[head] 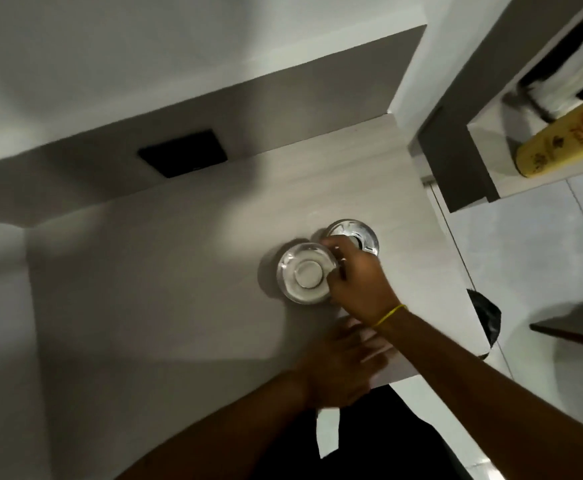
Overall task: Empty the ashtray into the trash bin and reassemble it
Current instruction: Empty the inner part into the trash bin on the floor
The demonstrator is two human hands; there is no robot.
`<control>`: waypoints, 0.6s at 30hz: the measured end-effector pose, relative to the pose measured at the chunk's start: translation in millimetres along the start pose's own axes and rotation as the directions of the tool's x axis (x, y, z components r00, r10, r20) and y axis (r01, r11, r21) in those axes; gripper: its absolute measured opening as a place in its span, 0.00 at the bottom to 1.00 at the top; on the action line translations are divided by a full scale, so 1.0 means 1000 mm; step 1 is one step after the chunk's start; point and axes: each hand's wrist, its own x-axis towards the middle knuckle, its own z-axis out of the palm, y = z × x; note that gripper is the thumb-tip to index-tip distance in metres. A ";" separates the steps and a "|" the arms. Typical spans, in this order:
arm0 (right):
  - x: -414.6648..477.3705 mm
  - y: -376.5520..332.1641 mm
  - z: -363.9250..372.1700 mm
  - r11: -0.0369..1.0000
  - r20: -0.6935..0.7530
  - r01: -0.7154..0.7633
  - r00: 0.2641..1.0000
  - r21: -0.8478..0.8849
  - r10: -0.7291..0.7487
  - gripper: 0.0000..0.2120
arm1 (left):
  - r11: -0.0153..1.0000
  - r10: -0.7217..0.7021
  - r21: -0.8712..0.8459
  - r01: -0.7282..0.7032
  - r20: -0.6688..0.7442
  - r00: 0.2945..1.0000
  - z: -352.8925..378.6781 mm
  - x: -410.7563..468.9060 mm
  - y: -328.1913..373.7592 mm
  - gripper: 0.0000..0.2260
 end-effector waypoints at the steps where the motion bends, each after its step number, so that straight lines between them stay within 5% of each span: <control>1: -0.007 0.008 -0.014 0.999 -0.034 -0.007 0.999 0.033 0.008 0.21 | 0.999 0.017 0.046 -0.021 0.069 0.997 -0.001 0.015 -0.010 0.20; 7: -0.065 0.077 -0.102 0.896 -0.199 -0.117 0.955 0.429 0.221 0.23 | 0.986 0.116 0.100 -0.136 0.187 0.976 -0.003 0.055 -0.044 0.24; 12: -0.127 0.160 -0.174 0.830 -0.411 -0.229 0.783 0.509 0.468 0.25 | 0.973 0.180 0.090 -0.211 0.274 0.945 -0.011 0.059 -0.040 0.25; 15: -0.150 0.222 -0.190 0.815 -0.521 -0.382 0.632 0.435 0.574 0.26 | 0.976 0.172 0.075 -0.203 0.300 0.938 -0.008 0.059 -0.043 0.24; 18: -0.158 0.281 -0.188 0.824 -0.584 -0.555 0.632 0.116 0.509 0.26 | 0.968 0.194 0.099 -0.230 0.281 0.940 -0.004 0.058 -0.041 0.24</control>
